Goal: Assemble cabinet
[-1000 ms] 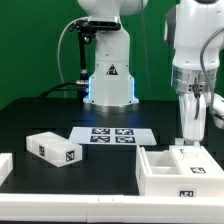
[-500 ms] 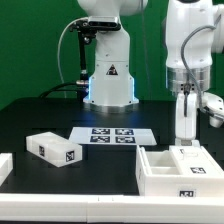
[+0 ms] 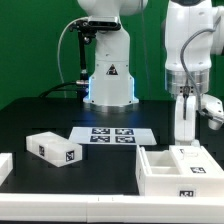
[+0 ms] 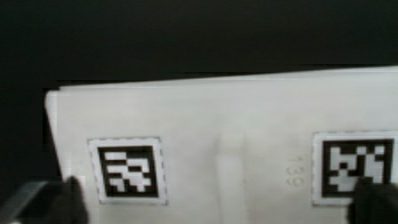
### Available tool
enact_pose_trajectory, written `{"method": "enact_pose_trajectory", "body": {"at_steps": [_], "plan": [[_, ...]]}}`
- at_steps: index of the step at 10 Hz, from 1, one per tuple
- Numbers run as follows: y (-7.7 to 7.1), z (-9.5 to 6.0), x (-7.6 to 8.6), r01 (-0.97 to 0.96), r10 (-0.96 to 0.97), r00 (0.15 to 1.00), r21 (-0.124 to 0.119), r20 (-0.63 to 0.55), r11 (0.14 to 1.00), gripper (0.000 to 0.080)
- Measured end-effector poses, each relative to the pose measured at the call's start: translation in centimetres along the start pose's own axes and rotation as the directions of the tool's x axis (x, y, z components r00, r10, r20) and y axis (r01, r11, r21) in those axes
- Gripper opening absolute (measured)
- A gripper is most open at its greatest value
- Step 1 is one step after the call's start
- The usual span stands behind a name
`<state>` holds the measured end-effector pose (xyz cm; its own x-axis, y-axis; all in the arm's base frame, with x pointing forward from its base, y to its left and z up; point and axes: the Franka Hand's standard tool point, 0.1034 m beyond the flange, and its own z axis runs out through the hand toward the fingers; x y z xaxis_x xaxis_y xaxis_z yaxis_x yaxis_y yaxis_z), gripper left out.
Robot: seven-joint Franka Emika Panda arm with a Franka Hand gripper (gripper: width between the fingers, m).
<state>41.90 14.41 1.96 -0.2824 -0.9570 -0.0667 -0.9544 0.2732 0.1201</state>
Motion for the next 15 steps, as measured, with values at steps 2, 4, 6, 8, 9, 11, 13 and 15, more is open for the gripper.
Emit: {"method": "enact_pose_trajectory", "body": {"at_steps": [2, 4, 6, 8, 9, 11, 13, 15], "plan": [[0.0, 0.0, 0.0, 0.000, 0.000, 1.000, 0.000, 0.000, 1.000, 0.0532], [0.0, 0.0, 0.0, 0.000, 0.000, 1.000, 0.000, 0.000, 1.000, 0.0327], [0.0, 0.0, 0.0, 0.000, 0.000, 1.000, 0.002, 0.001, 1.000, 0.0105], [-0.5, -0.5, -0.1, 0.067, -0.067, 0.998, 0.006, -0.011, 0.998, 0.0063], [-1.0, -1.2, 0.0, 0.151, -0.151, 0.988, 0.016, -0.016, 0.988, 0.0063], [-1.0, -2.9, -0.2, 0.316, -0.316, 0.949, 0.038, -0.019, 0.948, 0.0063], [-0.6, -3.0, 0.4, 0.480, -0.478, 0.877, 0.059, -0.047, 0.875, 0.0063], [-0.7, -3.0, 0.4, 0.575, -0.573, 0.818, 0.053, -0.053, 0.816, 0.0063]]}}
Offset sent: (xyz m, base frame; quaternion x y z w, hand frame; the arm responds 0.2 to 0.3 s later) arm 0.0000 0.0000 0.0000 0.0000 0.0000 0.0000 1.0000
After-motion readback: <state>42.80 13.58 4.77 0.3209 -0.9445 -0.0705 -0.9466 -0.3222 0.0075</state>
